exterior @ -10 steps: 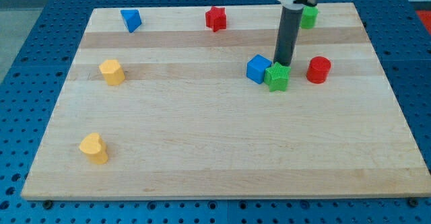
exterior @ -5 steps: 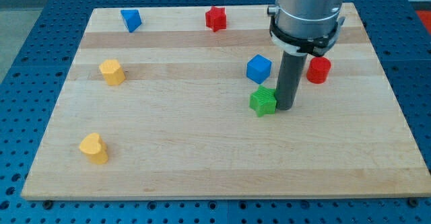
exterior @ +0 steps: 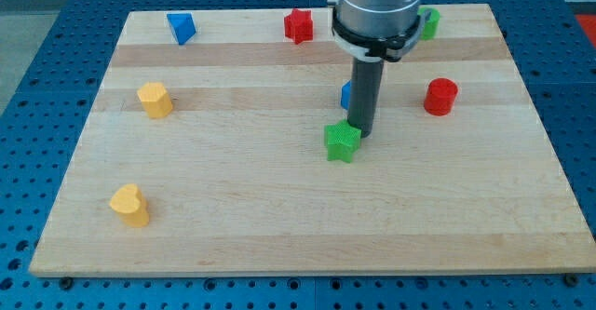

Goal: Push the green star to the bottom center

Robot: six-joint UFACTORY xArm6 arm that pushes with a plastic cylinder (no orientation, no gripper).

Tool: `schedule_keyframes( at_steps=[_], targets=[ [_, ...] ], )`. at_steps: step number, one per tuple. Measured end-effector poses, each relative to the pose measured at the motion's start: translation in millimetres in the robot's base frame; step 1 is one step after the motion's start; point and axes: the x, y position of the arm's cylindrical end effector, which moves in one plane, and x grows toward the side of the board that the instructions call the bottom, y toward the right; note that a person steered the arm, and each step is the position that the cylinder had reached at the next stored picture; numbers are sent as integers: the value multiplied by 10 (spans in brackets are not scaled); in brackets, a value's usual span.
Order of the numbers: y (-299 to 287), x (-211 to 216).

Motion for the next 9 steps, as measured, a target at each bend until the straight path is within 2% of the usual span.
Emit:
schedule_keyframes(
  at_steps=[3, 9],
  targets=[
    [-441, 11],
    [-474, 633]
  ],
)
